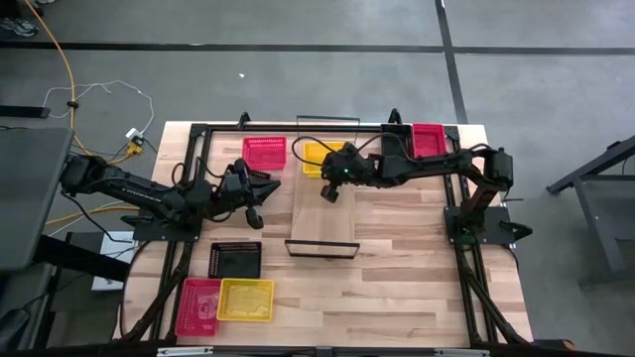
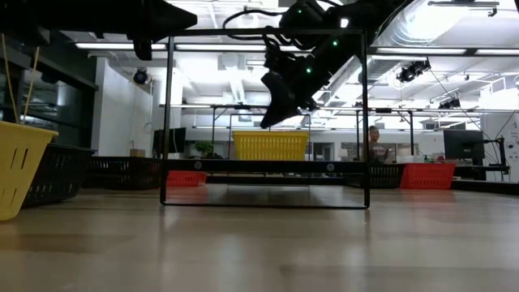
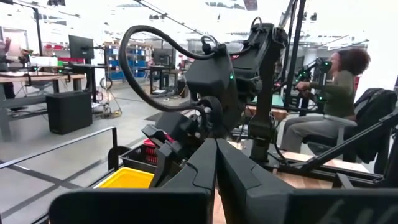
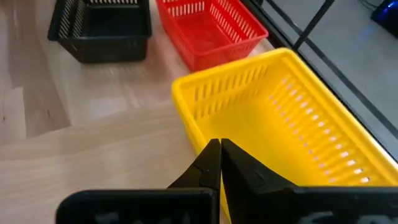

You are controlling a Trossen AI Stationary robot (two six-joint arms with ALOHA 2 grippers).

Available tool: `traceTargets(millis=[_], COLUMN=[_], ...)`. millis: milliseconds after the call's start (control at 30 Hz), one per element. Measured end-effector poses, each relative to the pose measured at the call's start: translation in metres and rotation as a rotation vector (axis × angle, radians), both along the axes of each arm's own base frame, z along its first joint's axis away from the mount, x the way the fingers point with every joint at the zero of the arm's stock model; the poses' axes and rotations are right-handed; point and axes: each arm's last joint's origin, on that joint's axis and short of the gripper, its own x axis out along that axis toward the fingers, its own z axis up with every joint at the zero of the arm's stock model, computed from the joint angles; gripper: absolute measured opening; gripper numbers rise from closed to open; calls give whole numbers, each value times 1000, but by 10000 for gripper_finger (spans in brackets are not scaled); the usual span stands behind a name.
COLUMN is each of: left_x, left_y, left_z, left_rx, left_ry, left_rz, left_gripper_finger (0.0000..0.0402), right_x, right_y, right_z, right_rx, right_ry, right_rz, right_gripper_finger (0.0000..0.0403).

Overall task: Stack baskets on shelf by color
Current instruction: Stack the top yellow bin on the yellow bin on the shelf

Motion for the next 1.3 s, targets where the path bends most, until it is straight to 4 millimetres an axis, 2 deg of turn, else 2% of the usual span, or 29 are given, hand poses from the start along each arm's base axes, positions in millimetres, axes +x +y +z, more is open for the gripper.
traceTargets(millis=[400, 600, 800, 1000, 1300], left_x=[0, 0, 1, 1, 1], left_y=[0, 0, 0, 0, 0], left_z=[-1, -2, -3, -2, -2], left_rx=[1, 1, 2, 2, 2], left_ry=[5, 21, 28, 27, 27], left_rz=[-4, -6, -6, -5, -4], left_gripper_finger=[0, 0, 0, 0, 0], right_x=[-4, -3, 2, 9, 21], right_y=[-6, -3, 8, 13, 8], right_z=[-3, 3, 7, -7, -28], right_rx=[26, -9, 21, 16, -20], right_ry=[40, 5, -26, 3, -23], right_rz=[-3, 29, 222, 269, 159], right_gripper_finger=[0, 0, 0, 0, 0])
